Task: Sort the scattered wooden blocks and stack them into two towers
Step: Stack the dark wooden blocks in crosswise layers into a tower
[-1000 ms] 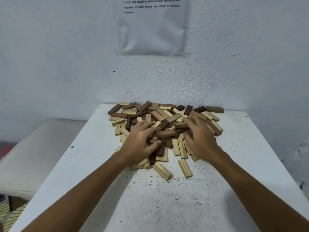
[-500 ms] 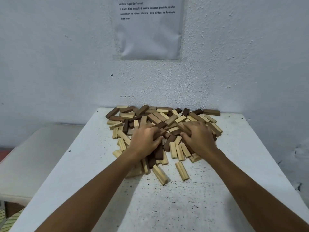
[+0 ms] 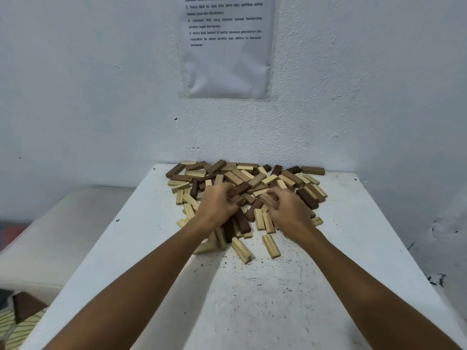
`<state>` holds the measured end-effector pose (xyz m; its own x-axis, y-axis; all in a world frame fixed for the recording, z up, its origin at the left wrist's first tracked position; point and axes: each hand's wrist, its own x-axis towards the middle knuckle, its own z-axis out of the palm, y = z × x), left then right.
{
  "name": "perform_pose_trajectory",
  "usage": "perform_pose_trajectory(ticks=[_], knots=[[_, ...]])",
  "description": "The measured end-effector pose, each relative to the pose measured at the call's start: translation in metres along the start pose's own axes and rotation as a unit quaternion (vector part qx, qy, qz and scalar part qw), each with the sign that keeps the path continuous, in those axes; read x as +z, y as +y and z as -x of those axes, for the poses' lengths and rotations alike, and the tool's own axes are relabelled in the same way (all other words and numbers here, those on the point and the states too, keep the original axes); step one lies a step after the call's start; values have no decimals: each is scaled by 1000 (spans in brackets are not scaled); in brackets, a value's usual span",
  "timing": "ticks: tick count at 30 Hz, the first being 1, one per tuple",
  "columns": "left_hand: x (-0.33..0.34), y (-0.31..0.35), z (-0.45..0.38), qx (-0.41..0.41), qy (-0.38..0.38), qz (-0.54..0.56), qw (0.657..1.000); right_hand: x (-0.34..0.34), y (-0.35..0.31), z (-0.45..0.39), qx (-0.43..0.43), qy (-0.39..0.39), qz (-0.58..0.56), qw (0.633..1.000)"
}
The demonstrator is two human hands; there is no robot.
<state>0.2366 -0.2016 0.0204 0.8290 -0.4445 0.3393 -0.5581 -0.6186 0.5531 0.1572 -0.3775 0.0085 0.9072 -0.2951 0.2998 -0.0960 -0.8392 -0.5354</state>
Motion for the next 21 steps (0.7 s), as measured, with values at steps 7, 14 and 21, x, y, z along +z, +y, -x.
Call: perform_pose_trajectory(ticks=[7,14,21], knots=[[-44,13,75,-16,-56,32,998,-18,-49,60,-36,-166,-168,971],[-63,5,152,-69,-87,21,994,-4,-85,100,-119,-235,-61,963],[-61,5,175,-80,-77,54,992,8,-70,44,-40,-52,51,997]])
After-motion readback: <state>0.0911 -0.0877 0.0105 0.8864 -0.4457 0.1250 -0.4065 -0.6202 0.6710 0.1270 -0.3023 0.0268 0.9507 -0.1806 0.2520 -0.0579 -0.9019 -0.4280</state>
